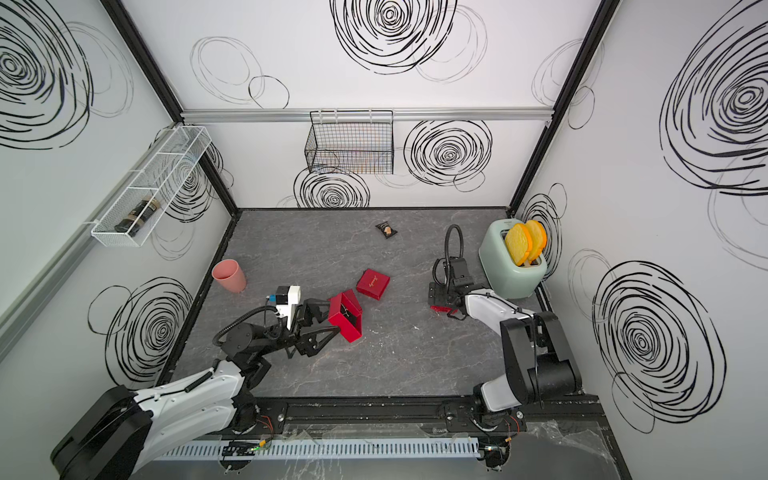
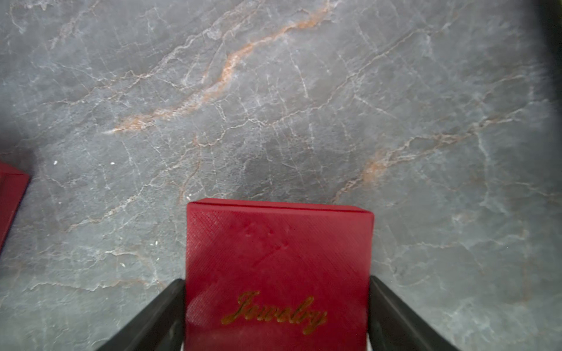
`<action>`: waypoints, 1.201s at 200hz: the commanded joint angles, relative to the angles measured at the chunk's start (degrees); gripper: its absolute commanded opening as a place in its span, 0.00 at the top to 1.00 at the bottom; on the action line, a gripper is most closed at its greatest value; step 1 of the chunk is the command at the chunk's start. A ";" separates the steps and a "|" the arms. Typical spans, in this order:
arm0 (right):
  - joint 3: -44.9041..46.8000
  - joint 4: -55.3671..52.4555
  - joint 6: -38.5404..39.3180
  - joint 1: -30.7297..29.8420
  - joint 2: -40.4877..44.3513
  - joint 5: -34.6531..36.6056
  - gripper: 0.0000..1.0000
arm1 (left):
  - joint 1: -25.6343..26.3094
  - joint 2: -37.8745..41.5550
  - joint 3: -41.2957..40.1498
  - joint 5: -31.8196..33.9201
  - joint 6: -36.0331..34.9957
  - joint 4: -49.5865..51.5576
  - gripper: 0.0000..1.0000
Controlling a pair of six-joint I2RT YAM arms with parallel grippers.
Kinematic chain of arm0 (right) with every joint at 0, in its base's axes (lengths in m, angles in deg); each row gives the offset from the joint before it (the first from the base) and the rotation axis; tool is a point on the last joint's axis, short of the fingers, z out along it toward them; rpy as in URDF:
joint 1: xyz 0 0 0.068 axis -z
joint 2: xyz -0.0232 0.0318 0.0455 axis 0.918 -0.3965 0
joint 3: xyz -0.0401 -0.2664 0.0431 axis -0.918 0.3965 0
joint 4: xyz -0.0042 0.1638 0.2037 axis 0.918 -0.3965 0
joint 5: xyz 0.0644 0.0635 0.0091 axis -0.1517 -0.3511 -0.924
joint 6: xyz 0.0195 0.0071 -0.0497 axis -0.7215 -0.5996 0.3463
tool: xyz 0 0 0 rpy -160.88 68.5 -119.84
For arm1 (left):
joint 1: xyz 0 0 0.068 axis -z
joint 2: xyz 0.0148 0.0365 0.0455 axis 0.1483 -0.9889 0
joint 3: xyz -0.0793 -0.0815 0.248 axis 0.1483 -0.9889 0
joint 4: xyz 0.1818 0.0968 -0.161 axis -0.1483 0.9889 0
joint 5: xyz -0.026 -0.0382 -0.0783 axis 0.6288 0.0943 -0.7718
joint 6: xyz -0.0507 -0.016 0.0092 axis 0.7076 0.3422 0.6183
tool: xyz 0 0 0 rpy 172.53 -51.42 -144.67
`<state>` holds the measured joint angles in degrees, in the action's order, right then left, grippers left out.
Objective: Take the necklace out of the lift-off lid jewelry box
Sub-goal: Place the lid at the center of the board, then place the jewelry box at the center of the board.
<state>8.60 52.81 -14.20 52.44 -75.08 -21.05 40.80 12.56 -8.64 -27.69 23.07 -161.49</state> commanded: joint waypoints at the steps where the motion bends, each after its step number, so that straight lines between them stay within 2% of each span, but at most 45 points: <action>1: -1.77 -2.31 1.34 -0.71 0.82 1.94 0.04 | 0.38 -1.02 0.20 -1.92 0.70 -6.18 0.32; 11: -1.75 -2.55 1.32 -0.90 1.26 2.22 0.00 | 0.42 -1.57 0.32 -2.28 1.11 -7.08 0.32; 45: -2.35 -3.73 1.44 -2.43 2.99 2.79 0.00 | 0.69 -3.36 0.74 -2.90 2.53 -9.80 0.32; 65: -2.88 -3.35 2.46 -5.61 6.11 -1.16 0.04 | 0.94 -3.79 0.75 -3.49 2.83 -10.60 0.31; 75: -2.93 -2.29 3.47 -7.89 8.46 -6.04 0.05 | 0.95 -3.92 0.83 -3.93 2.76 -10.69 0.31; 101: -2.54 1.99 5.10 -10.55 16.10 -25.02 0.11 | 1.12 -3.62 1.74 -5.62 3.17 -10.60 0.31; 126: 1.14 12.30 5.24 -10.97 25.08 -44.71 0.20 | 1.76 -3.46 2.53 -7.69 3.60 -11.42 0.30; 141: 3.96 19.34 3.01 -12.40 30.49 -51.17 0.25 | 2.16 -3.65 2.92 -8.69 3.65 -11.78 0.30; 164: 7.49 27.26 -0.42 -16.00 35.83 -54.12 0.37 | 2.95 -4.40 3.60 -10.40 3.63 -12.73 0.30; 195: 6.39 23.48 2.33 -21.43 36.36 -54.85 0.52 | 4.52 -6.06 5.07 -13.68 4.66 -16.01 0.30; 215: 5.70 23.26 2.36 -24.52 35.42 -55.68 0.52 | 5.55 -7.20 5.73 -14.87 5.29 -17.86 0.30; 240: 4.73 21.74 3.63 -27.95 34.49 -52.64 0.52 | 6.28 -8.15 6.27 -14.78 5.32 -18.07 0.29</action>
<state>15.14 74.95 -12.30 27.09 -40.00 -73.83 46.33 5.12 -4.29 -40.47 27.16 -172.99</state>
